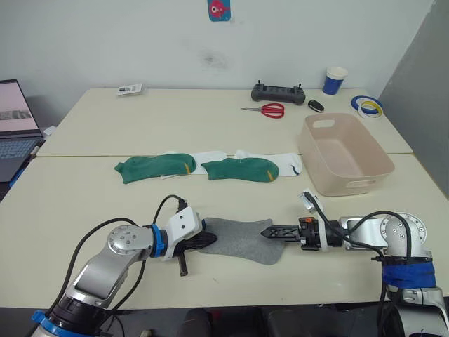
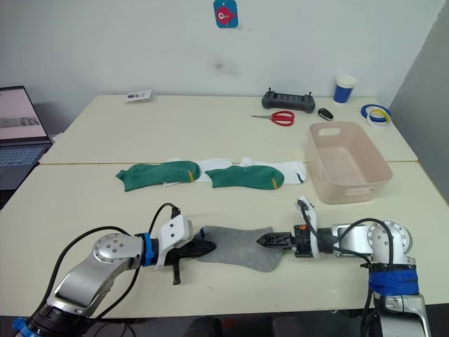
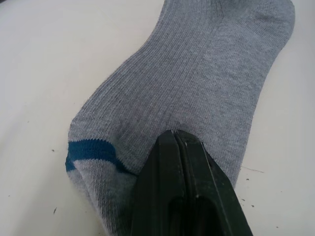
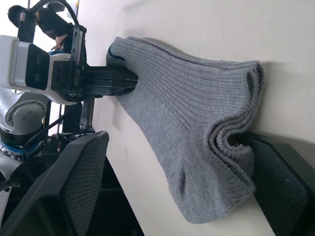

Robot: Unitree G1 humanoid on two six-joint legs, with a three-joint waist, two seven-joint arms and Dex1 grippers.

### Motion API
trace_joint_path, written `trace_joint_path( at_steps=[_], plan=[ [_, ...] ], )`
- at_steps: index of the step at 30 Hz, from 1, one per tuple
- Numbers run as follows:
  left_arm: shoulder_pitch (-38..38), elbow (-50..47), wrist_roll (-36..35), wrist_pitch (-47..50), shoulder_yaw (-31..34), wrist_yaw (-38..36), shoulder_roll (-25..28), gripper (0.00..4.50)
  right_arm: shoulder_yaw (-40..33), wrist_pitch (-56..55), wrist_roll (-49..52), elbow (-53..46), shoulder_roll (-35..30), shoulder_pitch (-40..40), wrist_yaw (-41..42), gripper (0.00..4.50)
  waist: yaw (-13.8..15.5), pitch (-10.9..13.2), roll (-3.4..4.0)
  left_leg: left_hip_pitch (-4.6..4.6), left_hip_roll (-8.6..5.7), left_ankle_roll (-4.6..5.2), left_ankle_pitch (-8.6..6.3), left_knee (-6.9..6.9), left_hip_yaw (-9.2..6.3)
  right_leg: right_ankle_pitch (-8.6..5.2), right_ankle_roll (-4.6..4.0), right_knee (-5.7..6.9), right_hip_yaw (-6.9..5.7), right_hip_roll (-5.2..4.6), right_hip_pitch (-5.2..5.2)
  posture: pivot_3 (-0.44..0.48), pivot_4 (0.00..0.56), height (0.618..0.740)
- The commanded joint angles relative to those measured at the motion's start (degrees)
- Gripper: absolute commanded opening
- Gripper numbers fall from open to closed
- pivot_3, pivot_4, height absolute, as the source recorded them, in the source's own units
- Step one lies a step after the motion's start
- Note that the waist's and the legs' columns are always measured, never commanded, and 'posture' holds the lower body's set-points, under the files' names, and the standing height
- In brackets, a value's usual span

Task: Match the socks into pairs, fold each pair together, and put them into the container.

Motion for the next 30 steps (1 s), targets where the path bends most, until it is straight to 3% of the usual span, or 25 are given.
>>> trace_joint_path(
  at_steps=[1, 9, 13, 21, 23, 30],
  plan=[
    [0.9, 0.6, 1.2, 0.9, -2.0, -0.8, 0.6, 0.0, 1.4, 0.5, 5.0, -0.2, -0.7, 0.5, 0.2, 4.43, 0.0, 0.0, 0.01, -0.02, 0.0, 0.0, 0.0, 0.0, 0.0, 0.0, 0.0, 0.0, 0.0, 0.0, -0.02, 0.0, 0.15, 0.74],
    [0.4, 1.2, 1.5, 0.8, -1.9, -0.4, 0.3, 0.0, 0.4, 0.2, 10.9, 0.5, 0.4, 0.8, -3.3, 4.43, 0.2, 0.0, 0.03, -0.15, -0.01, 0.0, 0.0, -0.17, 0.02, -0.01, 0.0, -0.15, 0.0, 0.0, -0.14, 0.0, 0.15, 0.74],
    [0.4, 1.3, 1.6, 0.6, -1.9, -0.5, 0.5, 0.0, -0.5, -0.4, 10.0, 1.4, -0.6, 0.6, -4.0, 3.54, 0.2, 0.0, 0.03, -0.15, -0.01, 0.0, 0.0, -0.24, 0.02, -0.01, 0.0, -0.24, 0.0, -0.01, -0.13, 0.0, 0.15, 0.74],
    [0.0, 1.8, 1.8, 0.3, -2.0, -0.7, 0.5, 0.0, -0.9, -0.4, 9.5, 1.5, -1.7, 0.4, -3.3, 0.58, 0.3, 0.0, 0.03, -0.15, -0.01, 0.0, 0.0, -0.44, 0.03, -0.01, 0.0, -0.37, 0.0, -0.02, -0.15, 0.0, 0.15, 0.74],
    [-0.2, 1.9, 1.9, 0.3, -2.0, -0.8, 0.4, 0.0, -0.8, -0.4, 9.4, 1.4, -1.8, 0.3, -3.1, 0.06, 0.3, 0.0, 0.03, -0.15, -0.01, 0.0, 0.0, -0.45, 0.03, 0.0, 0.0, -0.4, 0.0, -0.02, -0.15, 0.0, 0.15, 0.74],
    [-0.8, 0.3, -0.3, 1.5, -1.3, -1.2, -0.6, 0.0, -1.0, -0.5, 8.6, 1.8, -3.0, -0.2, -1.6, 0.06, 0.3, 0.0, 0.03, -0.16, -0.01, 0.0, 0.0, -0.46, 0.04, 0.0, 0.0, -0.43, -0.01, -0.02, -0.15, 0.0, 0.15, 0.74]
  ],
)
